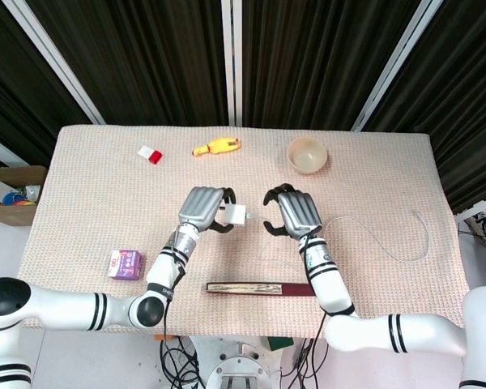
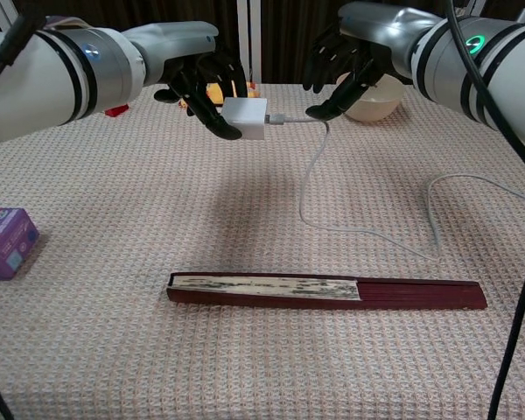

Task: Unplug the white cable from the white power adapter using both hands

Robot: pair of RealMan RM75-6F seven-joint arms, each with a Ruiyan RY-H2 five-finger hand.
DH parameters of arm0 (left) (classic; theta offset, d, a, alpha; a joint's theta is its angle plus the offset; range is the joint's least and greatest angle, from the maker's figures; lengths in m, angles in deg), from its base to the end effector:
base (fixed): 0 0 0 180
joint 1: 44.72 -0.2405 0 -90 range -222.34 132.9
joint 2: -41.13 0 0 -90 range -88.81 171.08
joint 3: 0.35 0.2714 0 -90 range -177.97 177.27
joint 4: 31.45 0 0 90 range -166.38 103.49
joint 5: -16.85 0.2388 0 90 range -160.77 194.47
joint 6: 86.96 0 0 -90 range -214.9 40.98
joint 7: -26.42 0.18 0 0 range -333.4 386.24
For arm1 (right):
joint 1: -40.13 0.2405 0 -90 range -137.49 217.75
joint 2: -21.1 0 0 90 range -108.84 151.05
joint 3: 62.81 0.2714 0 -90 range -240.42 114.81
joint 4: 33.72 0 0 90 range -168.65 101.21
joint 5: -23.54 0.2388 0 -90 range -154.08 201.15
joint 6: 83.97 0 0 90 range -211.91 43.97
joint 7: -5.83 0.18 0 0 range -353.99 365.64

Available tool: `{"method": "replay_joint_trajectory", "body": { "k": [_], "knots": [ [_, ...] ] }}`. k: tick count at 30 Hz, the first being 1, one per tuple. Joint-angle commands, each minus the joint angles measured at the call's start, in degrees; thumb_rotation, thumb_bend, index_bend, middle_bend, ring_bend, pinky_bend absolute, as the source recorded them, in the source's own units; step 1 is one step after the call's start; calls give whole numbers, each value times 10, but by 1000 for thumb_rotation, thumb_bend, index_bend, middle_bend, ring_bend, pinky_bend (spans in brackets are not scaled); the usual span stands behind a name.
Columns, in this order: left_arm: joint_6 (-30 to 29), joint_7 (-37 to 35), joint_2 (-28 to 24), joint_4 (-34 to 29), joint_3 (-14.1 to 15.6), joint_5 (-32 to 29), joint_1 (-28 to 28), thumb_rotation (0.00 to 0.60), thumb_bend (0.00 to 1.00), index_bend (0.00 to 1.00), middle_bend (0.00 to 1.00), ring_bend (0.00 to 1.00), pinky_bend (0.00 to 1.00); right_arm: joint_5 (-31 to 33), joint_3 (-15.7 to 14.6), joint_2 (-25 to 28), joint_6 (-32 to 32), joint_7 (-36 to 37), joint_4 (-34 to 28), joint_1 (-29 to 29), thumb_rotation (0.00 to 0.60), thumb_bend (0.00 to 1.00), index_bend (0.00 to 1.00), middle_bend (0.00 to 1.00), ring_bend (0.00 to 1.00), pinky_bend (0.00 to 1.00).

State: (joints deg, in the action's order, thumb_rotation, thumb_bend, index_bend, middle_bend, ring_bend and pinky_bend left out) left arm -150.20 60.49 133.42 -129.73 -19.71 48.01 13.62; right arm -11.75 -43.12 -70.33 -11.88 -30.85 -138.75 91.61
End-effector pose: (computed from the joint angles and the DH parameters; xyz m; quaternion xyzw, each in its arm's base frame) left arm -0.0218 0.3972 -0.0634 -0.6886 -0.4744 -0.3908 0.3849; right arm -0.0440 -0.3782 -0.0359 0.6496 -0.4779 0.4091 0.4270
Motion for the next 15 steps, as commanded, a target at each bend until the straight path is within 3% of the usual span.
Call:
{"method": "replay_joint_trajectory", "body": {
  "k": [1, 15],
  "knots": [
    [-5, 6, 4, 2, -2, -7, 6, 594, 312, 563, 525, 693, 913, 14, 6, -15, 3, -10, 14, 11, 600, 251, 485, 379, 191, 415],
    [-16, 16, 9, 0, -6, -22, 21, 589, 311, 563, 525, 693, 913, 30, 11, -50, -7, -6, 50, 25, 600, 300, 542, 395, 197, 416]
  ]
}}
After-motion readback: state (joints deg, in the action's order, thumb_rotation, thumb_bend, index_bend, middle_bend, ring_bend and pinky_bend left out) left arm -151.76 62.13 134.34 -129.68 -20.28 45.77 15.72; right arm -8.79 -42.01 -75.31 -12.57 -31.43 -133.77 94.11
